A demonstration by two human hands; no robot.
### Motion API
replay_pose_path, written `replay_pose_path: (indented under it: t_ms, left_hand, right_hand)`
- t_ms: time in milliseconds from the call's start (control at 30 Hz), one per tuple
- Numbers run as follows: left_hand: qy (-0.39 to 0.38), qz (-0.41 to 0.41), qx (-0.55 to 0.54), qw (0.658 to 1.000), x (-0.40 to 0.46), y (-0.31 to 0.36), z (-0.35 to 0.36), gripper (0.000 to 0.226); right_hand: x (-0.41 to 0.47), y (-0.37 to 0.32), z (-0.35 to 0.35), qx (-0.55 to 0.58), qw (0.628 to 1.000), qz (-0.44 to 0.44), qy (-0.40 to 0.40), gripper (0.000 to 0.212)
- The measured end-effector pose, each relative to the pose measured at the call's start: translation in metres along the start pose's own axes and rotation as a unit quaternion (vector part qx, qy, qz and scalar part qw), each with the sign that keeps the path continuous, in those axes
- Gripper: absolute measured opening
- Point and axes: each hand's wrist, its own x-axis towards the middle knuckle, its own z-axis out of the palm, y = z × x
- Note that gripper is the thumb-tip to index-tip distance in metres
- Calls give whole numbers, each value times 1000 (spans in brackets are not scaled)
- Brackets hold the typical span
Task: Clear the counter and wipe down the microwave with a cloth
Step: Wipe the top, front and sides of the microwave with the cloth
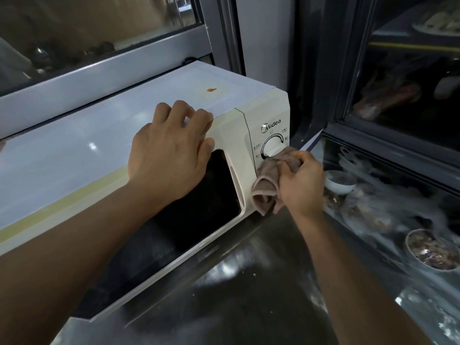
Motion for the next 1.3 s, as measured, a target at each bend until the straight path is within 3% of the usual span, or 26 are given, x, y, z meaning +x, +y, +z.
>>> replay_pose_path:
  t_ms: [100,267,500,700,833,1000,1300]
  left_hand:
    - [-1,-3,-1,1000,0,1,-1,37]
    - [0,-5,4,1000,0,0,-1,35]
    - [7,-5,2,1000,0,1,0,35]
    - [18,1,7,1000,1,1,2,34]
    - [22,0,7,1000,0,1,2,33]
    - [27,2,10,1000,0,1,3,35]
    - [30,-3,6,1000,0,1,5,35]
  right_hand:
    - [23,18,-10,4,998,44,-32,8]
    - [26,49,-14,-88,988,-9,-126,16]
    - [34,41,-13,-36,988,-133,-63,30]
    - [18,87,-1,-53,991,-60,-108,27]
    - [18,82,-3,-61,989,-45,-129,28]
    - [28,55,-8,-2,993,-98,-68,24]
    - [-31,60,25,-2,999,28,-41,22]
